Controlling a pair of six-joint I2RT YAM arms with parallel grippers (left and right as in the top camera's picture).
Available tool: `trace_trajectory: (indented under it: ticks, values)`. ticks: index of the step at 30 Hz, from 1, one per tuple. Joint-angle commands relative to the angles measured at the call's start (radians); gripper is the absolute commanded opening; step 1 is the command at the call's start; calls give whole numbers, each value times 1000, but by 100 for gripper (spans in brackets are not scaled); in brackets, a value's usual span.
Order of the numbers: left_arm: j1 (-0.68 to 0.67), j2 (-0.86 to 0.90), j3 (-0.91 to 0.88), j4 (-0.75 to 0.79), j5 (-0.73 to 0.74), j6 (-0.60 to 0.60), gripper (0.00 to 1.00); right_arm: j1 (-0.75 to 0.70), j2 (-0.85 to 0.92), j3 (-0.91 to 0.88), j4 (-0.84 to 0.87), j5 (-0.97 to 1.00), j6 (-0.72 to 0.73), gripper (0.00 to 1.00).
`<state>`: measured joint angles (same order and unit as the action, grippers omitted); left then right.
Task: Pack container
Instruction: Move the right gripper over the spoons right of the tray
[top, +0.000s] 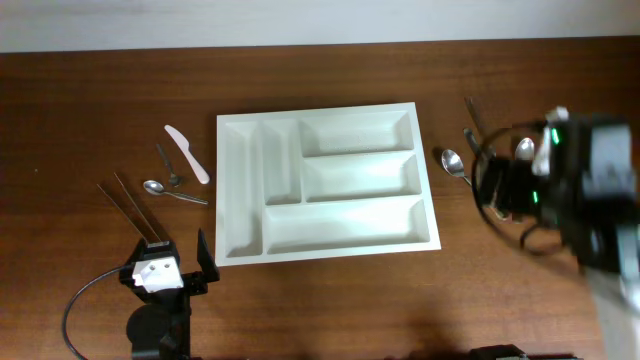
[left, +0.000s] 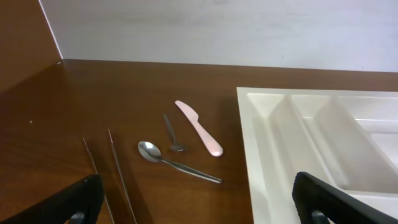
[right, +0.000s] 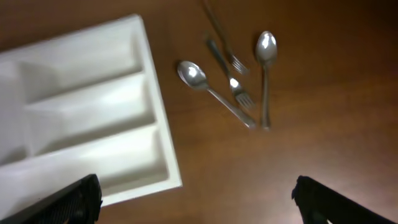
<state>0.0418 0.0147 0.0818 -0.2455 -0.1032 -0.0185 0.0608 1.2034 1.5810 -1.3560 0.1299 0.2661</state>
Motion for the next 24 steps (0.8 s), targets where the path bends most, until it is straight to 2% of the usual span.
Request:
trace_trajectory:
  ticks: [1,7,13,18,21,24]
  values:
    - [7,-10,-6,3,13,16,99,-80,151,54,-26,-48,-46,99]
    - [7,-10,-6,3,13,16,99,-222,342,54,-25,-233,-157,99]
    - [7,-10,-6,3,13,16,99,-303,466,53,-28,-407,-418,100]
    - [7,-10,-6,3,13,15,99,-302,533,52,-26,-425,-542,96]
    - [7,-10,-6,3,13,15,99,-302,572,51,-17,-426,-591,91]
    - [7,-10,-6,3,13,16,99,-302,618,51,24,-411,-614,91]
